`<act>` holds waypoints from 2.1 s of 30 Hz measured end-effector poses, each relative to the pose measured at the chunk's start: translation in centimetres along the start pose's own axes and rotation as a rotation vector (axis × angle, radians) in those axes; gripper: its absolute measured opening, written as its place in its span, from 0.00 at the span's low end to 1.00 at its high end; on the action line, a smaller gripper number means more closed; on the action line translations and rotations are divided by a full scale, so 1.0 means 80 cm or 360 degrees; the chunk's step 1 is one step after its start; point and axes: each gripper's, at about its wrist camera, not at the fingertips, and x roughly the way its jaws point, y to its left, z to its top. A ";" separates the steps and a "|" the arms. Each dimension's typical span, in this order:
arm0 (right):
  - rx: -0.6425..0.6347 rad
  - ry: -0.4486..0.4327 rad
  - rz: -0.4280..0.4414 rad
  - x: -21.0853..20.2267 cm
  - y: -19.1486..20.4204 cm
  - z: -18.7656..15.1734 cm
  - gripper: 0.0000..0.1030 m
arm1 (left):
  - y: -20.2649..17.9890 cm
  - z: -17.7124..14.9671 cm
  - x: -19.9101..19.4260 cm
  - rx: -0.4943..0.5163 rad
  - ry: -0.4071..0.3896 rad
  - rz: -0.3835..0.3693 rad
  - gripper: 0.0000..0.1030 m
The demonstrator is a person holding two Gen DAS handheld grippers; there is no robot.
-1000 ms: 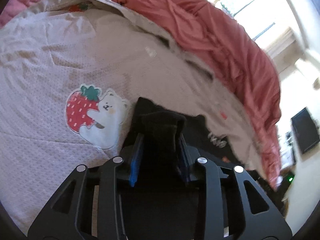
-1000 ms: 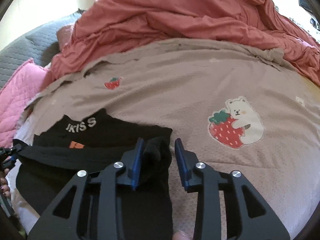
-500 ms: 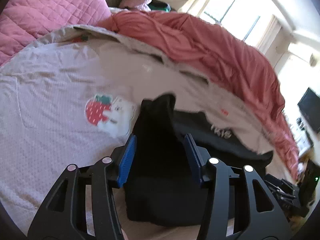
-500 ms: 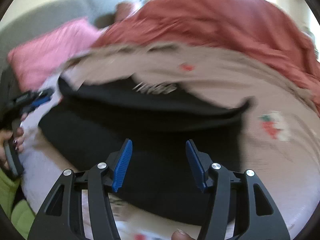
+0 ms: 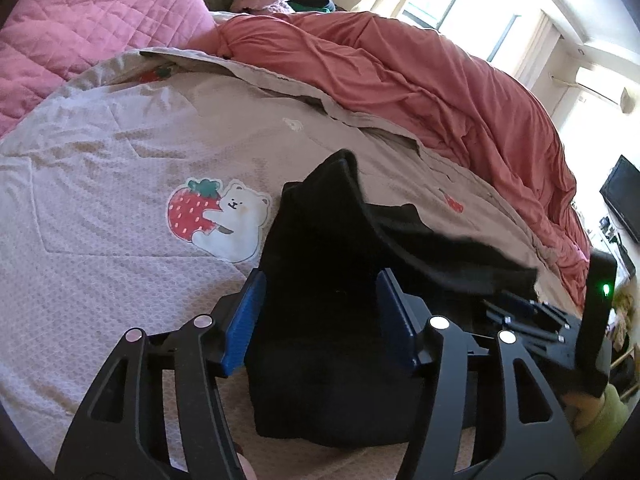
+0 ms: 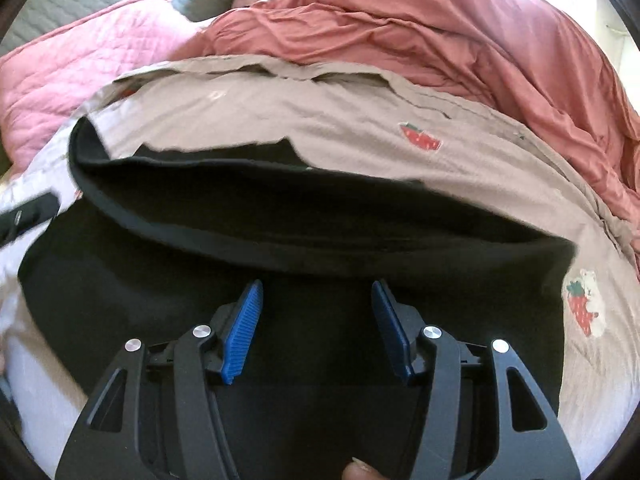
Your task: Fold small clothes
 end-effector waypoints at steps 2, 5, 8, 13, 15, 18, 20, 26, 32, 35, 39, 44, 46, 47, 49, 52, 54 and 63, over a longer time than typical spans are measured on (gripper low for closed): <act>0.0025 -0.0022 -0.0028 0.002 -0.004 0.012 0.53 | 0.001 0.001 -0.001 -0.0012 0.0000 -0.0005 0.49; 0.0069 -0.0040 -0.0038 0.003 -0.010 0.023 0.53 | 0.004 0.001 -0.001 -0.0028 0.0006 0.0002 0.51; 0.0116 -0.0068 -0.0058 -0.003 -0.020 0.029 0.54 | 0.008 0.003 -0.002 -0.0044 0.0006 0.0011 0.55; 0.0201 -0.0107 -0.0091 -0.026 -0.050 0.020 0.58 | 0.017 0.006 -0.002 -0.0071 0.0021 0.0050 0.58; 0.0244 -0.0117 -0.0116 -0.038 -0.070 0.011 0.59 | 0.022 0.006 0.000 -0.0087 0.0034 0.0061 0.59; 0.0312 -0.0128 -0.0185 -0.055 -0.105 -0.005 0.59 | 0.025 0.007 0.001 -0.0093 0.0037 0.0073 0.60; 0.0379 -0.0128 -0.0250 -0.063 -0.139 -0.016 0.59 | 0.026 0.008 0.001 -0.0084 0.0033 0.0078 0.62; 0.0569 -0.0044 -0.0256 -0.051 -0.217 -0.031 0.59 | 0.024 0.010 0.010 -0.0044 0.0051 0.0077 0.63; 0.0564 -0.0030 -0.0159 -0.027 -0.231 -0.020 0.59 | 0.019 0.050 0.019 -0.0014 0.0013 0.0065 0.66; 0.0558 -0.0012 -0.0117 -0.014 -0.232 -0.010 0.58 | 0.015 0.068 0.031 -0.0019 0.0044 0.0053 0.66; 0.0599 0.0050 -0.0071 0.006 -0.235 -0.007 0.42 | 0.015 0.093 0.074 -0.0074 0.0212 0.0120 0.66; 0.0646 0.0061 -0.0040 0.013 -0.237 -0.012 0.34 | 0.029 0.096 0.110 -0.0209 0.0282 0.0062 0.66; 0.0649 0.0053 -0.0043 0.012 -0.239 -0.014 0.27 | 0.029 0.085 0.116 -0.0139 0.0280 0.0056 0.63; 0.0660 0.0045 -0.0038 0.012 -0.240 -0.015 0.27 | 0.027 0.077 0.119 -0.0073 0.0284 0.0044 0.55; 0.0665 0.0032 -0.0038 0.011 -0.241 -0.018 0.21 | 0.024 0.073 0.125 -0.0011 0.0316 0.0015 0.40; 0.0643 0.0029 -0.0059 0.010 -0.237 -0.018 0.13 | 0.012 0.076 0.122 0.0071 0.0285 -0.0025 0.23; 0.0620 0.0017 -0.0078 0.008 -0.233 -0.017 0.10 | 0.000 0.076 0.118 0.0169 0.0251 -0.0004 0.12; 0.0654 -0.0164 -0.0157 -0.027 -0.243 -0.014 0.08 | -0.031 0.101 0.091 0.0273 0.0056 -0.0063 0.10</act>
